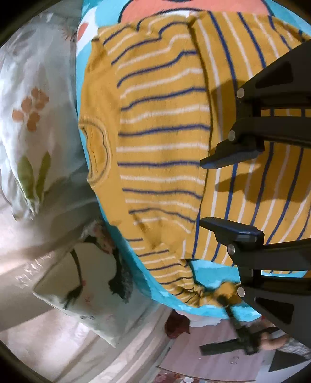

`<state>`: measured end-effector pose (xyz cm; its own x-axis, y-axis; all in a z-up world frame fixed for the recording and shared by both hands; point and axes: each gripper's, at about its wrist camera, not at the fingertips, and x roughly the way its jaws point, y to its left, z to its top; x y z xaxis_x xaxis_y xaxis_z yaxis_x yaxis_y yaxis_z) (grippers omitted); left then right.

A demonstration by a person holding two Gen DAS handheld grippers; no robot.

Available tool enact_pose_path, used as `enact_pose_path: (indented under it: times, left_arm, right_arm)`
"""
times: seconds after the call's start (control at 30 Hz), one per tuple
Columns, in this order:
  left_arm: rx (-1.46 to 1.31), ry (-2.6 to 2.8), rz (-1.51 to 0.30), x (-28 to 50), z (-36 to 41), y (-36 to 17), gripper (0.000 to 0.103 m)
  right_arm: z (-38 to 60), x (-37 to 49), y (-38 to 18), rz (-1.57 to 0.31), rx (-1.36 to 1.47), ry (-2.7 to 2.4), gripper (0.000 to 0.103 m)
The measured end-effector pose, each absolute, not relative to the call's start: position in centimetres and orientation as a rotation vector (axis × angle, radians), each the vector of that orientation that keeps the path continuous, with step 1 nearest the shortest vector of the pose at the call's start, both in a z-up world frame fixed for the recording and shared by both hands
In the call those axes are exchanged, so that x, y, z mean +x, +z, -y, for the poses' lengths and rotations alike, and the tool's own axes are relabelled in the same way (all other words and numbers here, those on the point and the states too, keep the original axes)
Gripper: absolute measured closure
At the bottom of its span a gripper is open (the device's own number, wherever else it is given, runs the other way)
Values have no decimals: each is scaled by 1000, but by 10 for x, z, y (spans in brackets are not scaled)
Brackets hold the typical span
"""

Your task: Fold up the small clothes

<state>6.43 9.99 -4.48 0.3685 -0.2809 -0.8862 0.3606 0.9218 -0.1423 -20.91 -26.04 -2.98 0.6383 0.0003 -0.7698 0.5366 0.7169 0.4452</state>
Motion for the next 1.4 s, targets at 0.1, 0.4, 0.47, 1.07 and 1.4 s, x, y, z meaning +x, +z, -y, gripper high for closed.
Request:
enact_pose_path:
  times: [0.1,0.4,0.47,1.07,1.4]
  left_arm:
    - [-160,-309,-1123,116,-150,-31,76]
    - [-401,-285,-1077,107,-222,-8,35]
    - [-464,-353,-1136,94,-218,-21,35]
    - [-156,-226,-984,177,-150,-12,32]
    - [-287,-319,-1065,145,-191,0,24]
  right_arm:
    - [264,-215,-31,-834,732,-348,57]
    - [257,-212,-40,-867,729,-326,57]
    - [256,-209,-42,-871,734,-317,57]
    - [240,-207,-49,-917,722,-305,54]
    - [252,-226,-53,-913,749,-355,52]
